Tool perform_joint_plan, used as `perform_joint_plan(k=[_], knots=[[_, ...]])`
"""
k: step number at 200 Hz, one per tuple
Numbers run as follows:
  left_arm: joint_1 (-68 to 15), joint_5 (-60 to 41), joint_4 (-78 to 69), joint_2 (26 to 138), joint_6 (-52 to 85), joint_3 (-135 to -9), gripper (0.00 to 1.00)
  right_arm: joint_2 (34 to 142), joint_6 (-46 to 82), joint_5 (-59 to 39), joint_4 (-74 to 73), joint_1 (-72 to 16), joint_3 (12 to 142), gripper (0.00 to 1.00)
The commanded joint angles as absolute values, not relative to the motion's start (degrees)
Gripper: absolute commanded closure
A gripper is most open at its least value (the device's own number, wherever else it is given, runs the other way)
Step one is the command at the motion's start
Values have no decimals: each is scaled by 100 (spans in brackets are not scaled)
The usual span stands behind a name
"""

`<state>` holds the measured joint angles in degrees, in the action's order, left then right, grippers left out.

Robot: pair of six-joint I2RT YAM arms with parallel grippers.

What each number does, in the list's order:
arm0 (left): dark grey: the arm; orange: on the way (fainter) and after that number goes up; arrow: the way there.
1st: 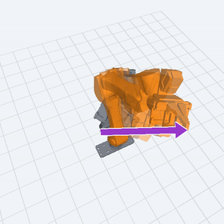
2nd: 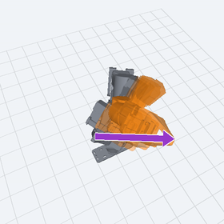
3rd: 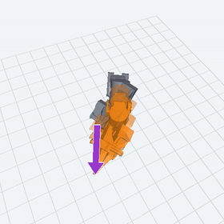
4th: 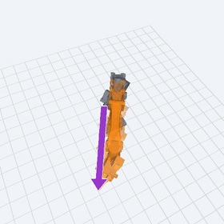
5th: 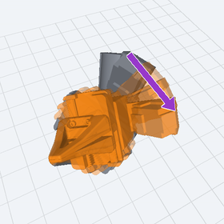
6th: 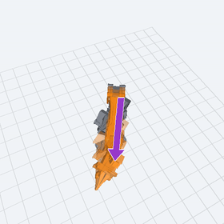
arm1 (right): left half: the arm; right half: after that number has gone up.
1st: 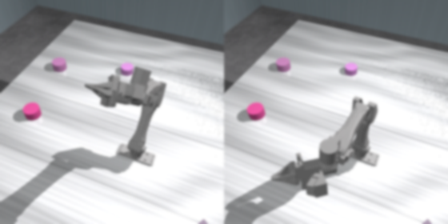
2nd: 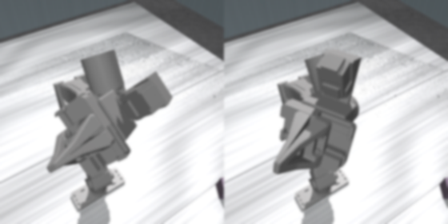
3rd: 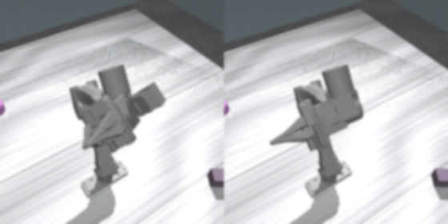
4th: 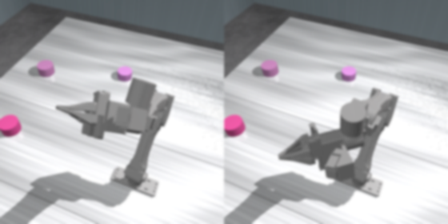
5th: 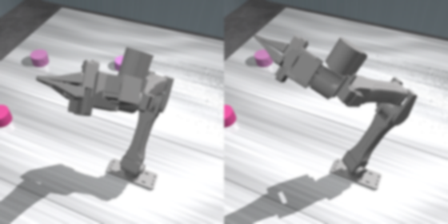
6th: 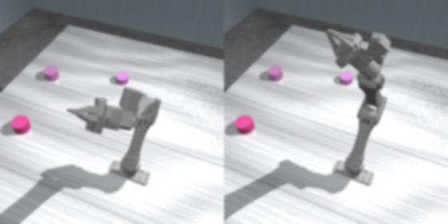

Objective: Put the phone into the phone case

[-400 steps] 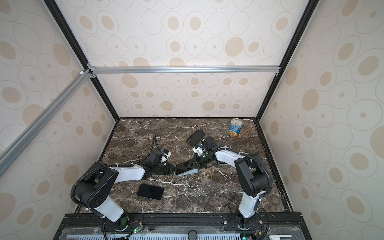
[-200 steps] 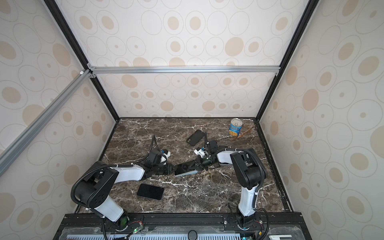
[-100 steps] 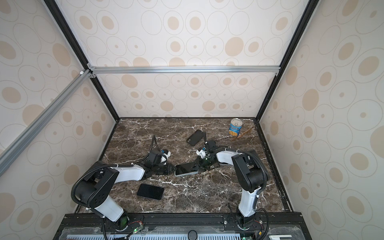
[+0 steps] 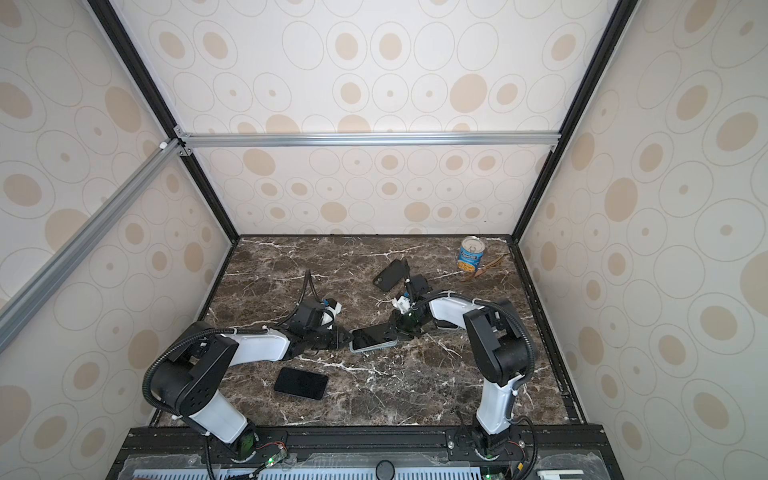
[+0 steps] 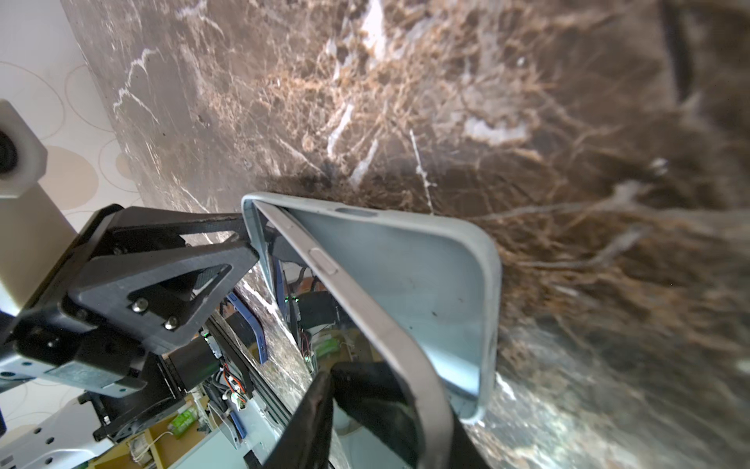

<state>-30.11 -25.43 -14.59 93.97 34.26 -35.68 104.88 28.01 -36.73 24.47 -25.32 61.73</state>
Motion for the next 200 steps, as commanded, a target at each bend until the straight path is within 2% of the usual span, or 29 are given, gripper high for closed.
perform_joint_plan(k=[1,100,150,177,200], knots=[[-3031,-2531,-1200,9571,3375,-3517,76,10603,2678,-3235,2895,-2613,6248,67],[-3028,-2650,-1275,9624,3445,-3498,76,10969,2376,-3429,2655,-2651,6208,73],[-3030,-2380,-1183,9537,3411,-3410,76,10683,2356,-2866,2952,-2647,6169,68],[-3024,-2327,-1143,9554,3379,-3417,76,10523,2310,-2582,3251,-2685,6333,58],[-3031,-2296,-1143,9571,3375,-3414,76,10453,2263,-2502,3413,-2726,6500,57]])
